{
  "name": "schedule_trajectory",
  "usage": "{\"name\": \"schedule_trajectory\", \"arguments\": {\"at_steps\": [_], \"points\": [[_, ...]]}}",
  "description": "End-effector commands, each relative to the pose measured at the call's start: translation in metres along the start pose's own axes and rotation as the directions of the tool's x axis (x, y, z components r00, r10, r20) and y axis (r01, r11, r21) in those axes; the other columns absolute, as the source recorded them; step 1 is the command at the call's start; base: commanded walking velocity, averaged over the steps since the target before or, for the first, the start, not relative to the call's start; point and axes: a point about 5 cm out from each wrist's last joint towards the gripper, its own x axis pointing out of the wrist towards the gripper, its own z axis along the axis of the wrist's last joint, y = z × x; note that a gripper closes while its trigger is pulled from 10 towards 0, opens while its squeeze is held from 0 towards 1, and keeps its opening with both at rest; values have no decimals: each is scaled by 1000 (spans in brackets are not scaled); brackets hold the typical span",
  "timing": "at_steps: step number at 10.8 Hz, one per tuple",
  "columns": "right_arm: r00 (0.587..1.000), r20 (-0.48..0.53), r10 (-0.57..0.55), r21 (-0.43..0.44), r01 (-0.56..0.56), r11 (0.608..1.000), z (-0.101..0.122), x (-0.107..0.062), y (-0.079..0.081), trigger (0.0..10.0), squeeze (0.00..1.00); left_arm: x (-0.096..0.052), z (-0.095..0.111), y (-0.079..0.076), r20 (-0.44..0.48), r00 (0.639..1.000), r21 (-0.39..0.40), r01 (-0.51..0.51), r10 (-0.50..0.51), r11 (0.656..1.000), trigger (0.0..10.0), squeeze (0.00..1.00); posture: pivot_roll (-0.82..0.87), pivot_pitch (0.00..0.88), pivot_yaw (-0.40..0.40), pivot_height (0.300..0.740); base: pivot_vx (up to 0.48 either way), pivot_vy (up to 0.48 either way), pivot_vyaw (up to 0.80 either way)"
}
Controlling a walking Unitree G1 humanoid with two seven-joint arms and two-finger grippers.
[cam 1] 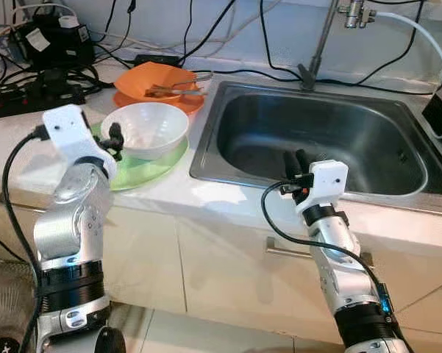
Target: Kitchen organization
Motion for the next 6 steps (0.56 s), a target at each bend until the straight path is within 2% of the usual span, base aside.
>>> {"name": "schedule_trajectory", "arguments": {"at_steps": [1,3,6], "points": [[1000,0,2,2,-2,1000,3,3,0,10000,0,-1,-2,2,-24,999,-19,-25,25,999,10000,0,206,21,-34,740,0,0,0],[1000,0,4,3,-4,1000,3,4,0,10000,0,1,-13,0,-98,995,-97,4,-13,995,10000,0,209,21,-35,740,0,0,0],[1000,0,2,9,-2,1000,3,5,3,10000,0,4,-23,-13,-165,983,-192,50,-82,980,10000,0,209,19,-31,740,0,0,0]]}}
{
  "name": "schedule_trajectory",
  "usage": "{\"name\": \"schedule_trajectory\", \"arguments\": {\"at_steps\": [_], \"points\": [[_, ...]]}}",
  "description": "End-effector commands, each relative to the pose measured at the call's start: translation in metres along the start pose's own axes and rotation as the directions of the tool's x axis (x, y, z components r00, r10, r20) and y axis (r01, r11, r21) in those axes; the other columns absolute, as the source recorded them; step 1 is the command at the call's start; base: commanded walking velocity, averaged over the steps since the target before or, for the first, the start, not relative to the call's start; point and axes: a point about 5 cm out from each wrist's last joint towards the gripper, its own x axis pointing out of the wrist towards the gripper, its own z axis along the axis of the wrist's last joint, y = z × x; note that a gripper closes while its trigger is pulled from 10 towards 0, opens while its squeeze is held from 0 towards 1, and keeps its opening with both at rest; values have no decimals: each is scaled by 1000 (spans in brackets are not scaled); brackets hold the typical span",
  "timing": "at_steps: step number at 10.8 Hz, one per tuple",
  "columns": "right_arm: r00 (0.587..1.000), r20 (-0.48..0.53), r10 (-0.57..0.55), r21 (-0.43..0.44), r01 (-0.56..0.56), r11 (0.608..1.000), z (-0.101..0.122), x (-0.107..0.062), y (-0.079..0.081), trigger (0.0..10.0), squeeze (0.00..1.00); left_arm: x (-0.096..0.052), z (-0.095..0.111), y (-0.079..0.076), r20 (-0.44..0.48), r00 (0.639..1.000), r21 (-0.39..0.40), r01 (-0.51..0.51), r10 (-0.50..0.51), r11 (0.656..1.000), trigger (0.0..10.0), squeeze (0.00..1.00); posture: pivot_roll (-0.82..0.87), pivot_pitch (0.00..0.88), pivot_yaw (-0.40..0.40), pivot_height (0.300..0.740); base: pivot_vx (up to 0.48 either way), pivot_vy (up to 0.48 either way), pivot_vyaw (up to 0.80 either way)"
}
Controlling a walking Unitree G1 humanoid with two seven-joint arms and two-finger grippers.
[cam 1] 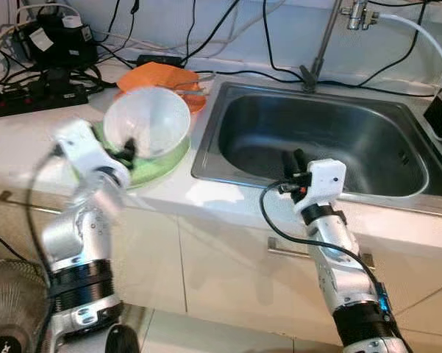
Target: Kitchen organization
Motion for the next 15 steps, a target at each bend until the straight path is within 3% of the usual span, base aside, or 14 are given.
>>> {"name": "schedule_trajectory", "arguments": {"at_steps": [1,2,3,4,15], "points": [[1000,2,-2,-2,2,1000,2,3,-1,10000,0,2,-3,-5,-37,999,-30,20,-21,999,10000,0,209,18,-30,740,0,0,0],[1000,2,-7,-3,7,1000,2,2,-2,10000,0,3,-5,-6,-51,998,-69,30,-34,997,10000,0,206,16,-27,740,0,0,0],[1000,3,-11,-4,11,1000,2,2,-2,10000,0,4,-5,-8,-50,998,-91,41,-46,995,7412,0,205,15,-26,740,0,0,0],[1000,3,-11,-4,11,1000,2,2,-2,10000,0,4,-5,-8,-51,998,-96,36,-41,995,0,0,205,15,-26,740,0,0,0],[1000,-15,18,13,-18,1000,-2,5,7,10000,0,6,0,-8,-15,999,-133,30,-32,991,0,0,212,4,-28,740,0,0,0]]}}
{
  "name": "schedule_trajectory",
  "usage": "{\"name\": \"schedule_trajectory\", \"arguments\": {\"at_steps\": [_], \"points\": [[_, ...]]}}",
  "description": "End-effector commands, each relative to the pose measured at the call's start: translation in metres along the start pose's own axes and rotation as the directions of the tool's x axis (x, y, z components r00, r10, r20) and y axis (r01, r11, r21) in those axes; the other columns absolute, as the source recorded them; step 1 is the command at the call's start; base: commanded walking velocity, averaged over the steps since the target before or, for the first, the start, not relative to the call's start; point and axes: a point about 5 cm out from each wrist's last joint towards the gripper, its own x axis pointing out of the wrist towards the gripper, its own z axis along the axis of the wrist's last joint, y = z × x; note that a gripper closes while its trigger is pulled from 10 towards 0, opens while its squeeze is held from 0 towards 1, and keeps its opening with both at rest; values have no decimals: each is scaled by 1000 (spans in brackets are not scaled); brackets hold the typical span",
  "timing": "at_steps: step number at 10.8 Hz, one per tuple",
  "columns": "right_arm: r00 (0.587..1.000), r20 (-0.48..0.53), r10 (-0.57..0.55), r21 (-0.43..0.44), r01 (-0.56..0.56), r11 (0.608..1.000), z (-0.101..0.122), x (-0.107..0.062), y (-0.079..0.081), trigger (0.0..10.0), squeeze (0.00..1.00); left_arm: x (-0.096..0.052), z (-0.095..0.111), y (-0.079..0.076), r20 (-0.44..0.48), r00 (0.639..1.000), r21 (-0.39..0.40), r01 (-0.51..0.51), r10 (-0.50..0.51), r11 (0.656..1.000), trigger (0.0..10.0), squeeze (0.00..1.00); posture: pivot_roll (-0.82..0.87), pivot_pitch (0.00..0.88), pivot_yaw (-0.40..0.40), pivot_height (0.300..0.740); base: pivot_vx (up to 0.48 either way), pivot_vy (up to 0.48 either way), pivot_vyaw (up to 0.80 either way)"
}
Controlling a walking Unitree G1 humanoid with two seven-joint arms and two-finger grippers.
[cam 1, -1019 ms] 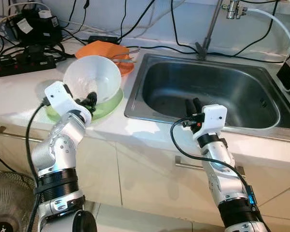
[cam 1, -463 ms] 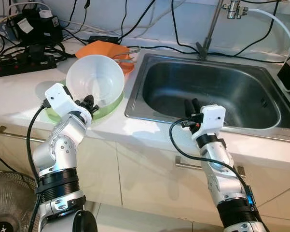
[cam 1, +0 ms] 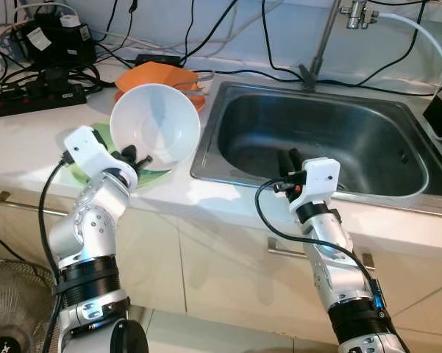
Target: Kitchen organization
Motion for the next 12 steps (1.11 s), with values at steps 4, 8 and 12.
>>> {"name": "schedule_trajectory", "arguments": {"at_steps": [4,8,12], "points": [[1000,-7,22,-7,-22,1000,0,2,3,10000,0,-1,11,-13,73,995,-36,67,-64,997,0,0,208,7,-27,740,0,0,0],[999,9,43,6,-43,999,4,6,11,10000,0,-19,43,-48,314,901,-31,325,-299,945,10000,0,210,9,-30,740,0,0,0],[998,16,55,80,-56,995,13,17,12,10000,1000,-24,19,-68,296,858,114,405,-420,907,10000,0,209,0,-28,740,0,0,0]]}}
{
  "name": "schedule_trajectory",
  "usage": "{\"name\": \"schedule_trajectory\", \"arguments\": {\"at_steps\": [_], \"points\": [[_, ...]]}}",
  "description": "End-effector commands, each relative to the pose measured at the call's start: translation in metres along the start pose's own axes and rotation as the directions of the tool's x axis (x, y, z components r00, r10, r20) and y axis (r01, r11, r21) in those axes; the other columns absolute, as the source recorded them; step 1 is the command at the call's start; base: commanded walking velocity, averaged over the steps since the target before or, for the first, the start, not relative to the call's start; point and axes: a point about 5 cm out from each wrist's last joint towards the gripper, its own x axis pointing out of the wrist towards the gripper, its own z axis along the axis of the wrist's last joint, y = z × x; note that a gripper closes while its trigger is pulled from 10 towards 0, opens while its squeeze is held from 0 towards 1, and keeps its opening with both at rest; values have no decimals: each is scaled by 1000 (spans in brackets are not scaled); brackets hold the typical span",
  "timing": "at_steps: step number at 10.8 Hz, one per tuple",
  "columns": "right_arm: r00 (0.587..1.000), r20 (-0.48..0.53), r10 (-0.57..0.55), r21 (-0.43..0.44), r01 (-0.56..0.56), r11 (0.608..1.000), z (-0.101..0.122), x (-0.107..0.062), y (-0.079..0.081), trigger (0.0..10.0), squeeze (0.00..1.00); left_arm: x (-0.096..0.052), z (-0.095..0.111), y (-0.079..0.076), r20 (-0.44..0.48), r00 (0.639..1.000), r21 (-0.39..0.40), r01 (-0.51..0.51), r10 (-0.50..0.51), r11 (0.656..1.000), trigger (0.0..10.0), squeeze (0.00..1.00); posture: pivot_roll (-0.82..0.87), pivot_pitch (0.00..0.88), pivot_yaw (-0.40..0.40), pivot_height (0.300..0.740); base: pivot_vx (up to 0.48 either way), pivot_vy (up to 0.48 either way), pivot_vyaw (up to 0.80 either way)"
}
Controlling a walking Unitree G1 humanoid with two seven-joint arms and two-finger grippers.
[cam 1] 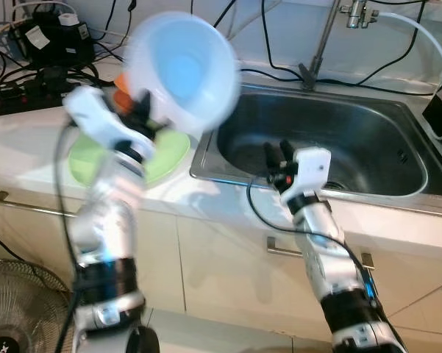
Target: Kitchen organization
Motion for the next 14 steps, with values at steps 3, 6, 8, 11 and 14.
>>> {"name": "schedule_trajectory", "arguments": {"at_steps": [3,6,8,11,14], "points": [[1000,19,0,135,-2,991,13,10,-1,10000,1000,0,-8,-9,25,998,41,48,-49,998,10000,0,204,0,-28,740,0,0,0],[1000,20,-14,320,7,947,19,12,1,10000,0,-2,-12,-9,30,998,91,61,-64,994,10000,0,204,0,-26,740,0,0,0],[999,25,-21,393,9,920,23,13,-1,10000,0,-2,-12,-10,35,997,97,66,-70,993,10000,0,205,0,-25,740,0,0,0],[999,47,-1,498,-22,867,33,16,2,10000,0,-2,-17,-12,28,995,115,89,-93,989,10000,0,201,0,-22,740,0,0,0],[998,56,30,534,-55,844,37,16,6,10000,0,-2,-20,-16,20,994,107,105,-108,989,10000,0,203,0,-23,740,0,0,0]]}}
